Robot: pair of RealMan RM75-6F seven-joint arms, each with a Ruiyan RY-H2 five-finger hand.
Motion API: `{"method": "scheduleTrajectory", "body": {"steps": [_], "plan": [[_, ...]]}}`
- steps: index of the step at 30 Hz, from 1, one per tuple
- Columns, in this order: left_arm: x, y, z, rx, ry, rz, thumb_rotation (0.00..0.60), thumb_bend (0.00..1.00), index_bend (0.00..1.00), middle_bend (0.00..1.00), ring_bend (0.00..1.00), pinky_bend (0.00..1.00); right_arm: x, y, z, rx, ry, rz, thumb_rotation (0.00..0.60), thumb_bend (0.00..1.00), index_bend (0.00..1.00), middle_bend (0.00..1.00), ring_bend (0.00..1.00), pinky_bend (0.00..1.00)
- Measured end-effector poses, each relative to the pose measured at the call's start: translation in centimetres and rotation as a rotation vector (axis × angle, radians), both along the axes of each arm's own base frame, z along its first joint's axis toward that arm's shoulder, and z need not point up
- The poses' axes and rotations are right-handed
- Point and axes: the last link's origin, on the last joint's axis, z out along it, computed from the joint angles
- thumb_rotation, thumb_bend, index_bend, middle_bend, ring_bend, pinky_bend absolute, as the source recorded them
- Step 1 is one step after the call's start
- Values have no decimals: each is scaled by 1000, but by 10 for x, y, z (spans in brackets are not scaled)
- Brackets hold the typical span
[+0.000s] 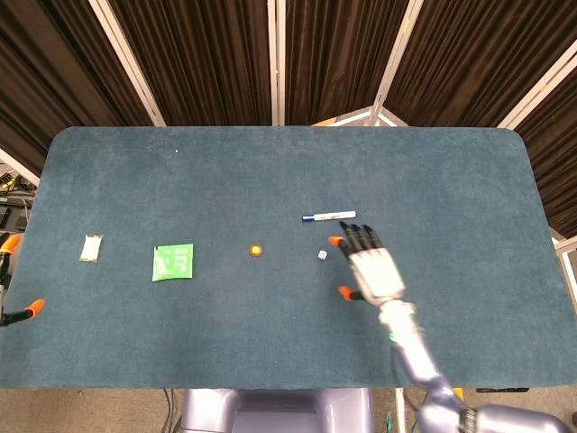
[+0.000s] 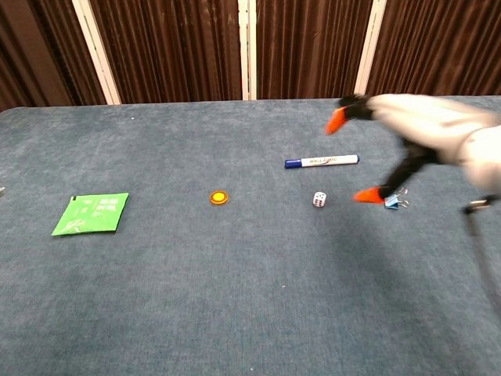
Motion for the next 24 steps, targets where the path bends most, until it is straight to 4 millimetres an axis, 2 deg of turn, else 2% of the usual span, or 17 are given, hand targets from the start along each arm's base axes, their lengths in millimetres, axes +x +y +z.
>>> {"method": "scheduleTrajectory", "body": {"steps": [4,10,16,24], "plan": [[-5,2,3,-6,-35,16,600,104,0,0,0,0,28,-13,-40,32,-12,-43,600,122,332,60,0,0],[-7,5,3,-19,-38,24,600,104,0,0,0,0,39,-34,-73,22,42,-81,600,159,356,77,0,0],[-8,7,4,-14,-45,26,600,103,0,0,0,0,40,-50,-87,4,72,-111,600,241,422,115,0,0],[-8,8,3,-23,-44,24,600,104,0,0,0,0,32,-54,-92,5,101,-150,600,250,442,132,0,0]]}}
